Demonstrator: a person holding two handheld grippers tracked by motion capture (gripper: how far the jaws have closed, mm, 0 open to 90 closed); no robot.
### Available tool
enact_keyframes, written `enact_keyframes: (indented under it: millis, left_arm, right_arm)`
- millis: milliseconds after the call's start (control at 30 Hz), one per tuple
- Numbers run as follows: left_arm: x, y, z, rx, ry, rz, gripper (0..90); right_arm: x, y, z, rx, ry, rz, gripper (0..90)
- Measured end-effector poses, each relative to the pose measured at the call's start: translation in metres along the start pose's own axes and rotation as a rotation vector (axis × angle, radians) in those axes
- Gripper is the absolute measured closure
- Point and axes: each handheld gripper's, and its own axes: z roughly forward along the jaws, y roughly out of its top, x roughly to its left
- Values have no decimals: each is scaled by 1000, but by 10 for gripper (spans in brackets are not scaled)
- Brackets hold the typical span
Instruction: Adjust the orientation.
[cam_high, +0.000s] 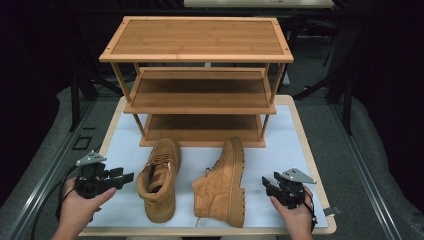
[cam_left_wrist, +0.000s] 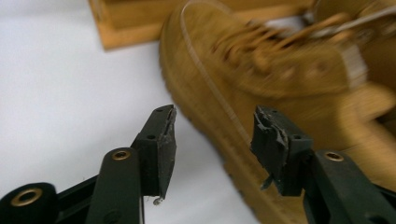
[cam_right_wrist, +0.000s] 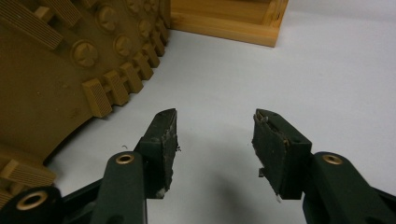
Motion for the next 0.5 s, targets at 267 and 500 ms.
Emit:
enact_keyframes:
  millis: [267,500]
  left_arm:
    - [-12,20,-11,45,-2,24,585]
    - [-24,38,-11,175,-35,29,587]
  right_arm:
    - [0,0,-2,-23,-12,-9,509]
    - [1,0,-1,16,-4,14,535]
